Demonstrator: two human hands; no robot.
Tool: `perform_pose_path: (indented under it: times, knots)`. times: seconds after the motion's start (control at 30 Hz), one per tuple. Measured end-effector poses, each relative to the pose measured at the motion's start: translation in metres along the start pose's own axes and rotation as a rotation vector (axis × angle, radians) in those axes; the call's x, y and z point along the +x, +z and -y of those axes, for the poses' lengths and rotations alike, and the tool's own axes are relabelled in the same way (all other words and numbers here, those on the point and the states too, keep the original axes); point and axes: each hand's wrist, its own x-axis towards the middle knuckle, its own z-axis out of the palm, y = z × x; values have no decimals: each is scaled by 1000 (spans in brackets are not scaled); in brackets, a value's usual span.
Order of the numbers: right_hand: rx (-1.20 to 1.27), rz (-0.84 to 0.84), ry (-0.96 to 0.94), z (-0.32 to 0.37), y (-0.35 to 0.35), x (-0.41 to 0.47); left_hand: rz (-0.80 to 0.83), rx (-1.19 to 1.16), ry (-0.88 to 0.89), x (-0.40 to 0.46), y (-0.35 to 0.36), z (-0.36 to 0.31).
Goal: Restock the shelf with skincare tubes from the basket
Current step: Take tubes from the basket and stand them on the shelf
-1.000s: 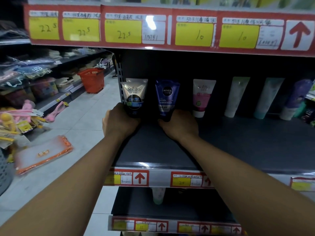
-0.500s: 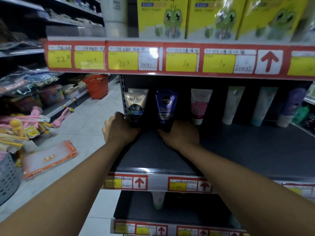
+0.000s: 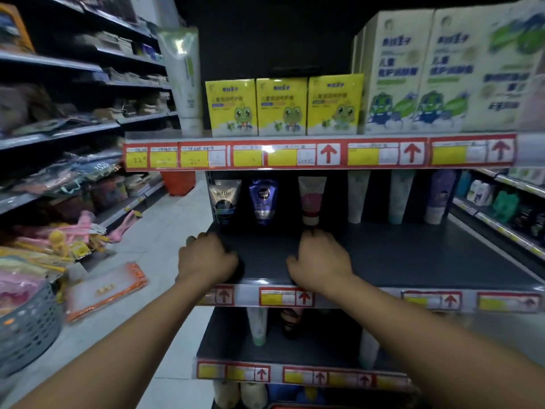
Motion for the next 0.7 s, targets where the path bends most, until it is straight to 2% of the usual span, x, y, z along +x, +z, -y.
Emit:
perform_pose_path:
  times: [0.4,0.7]
  knots:
    - [-6,-116,-23,-66,-51,-100,-29,-123,189,-106,-42,-99]
    - [29,-84,66,-108,-41,-163,61,-177,302,-177,-13,-124]
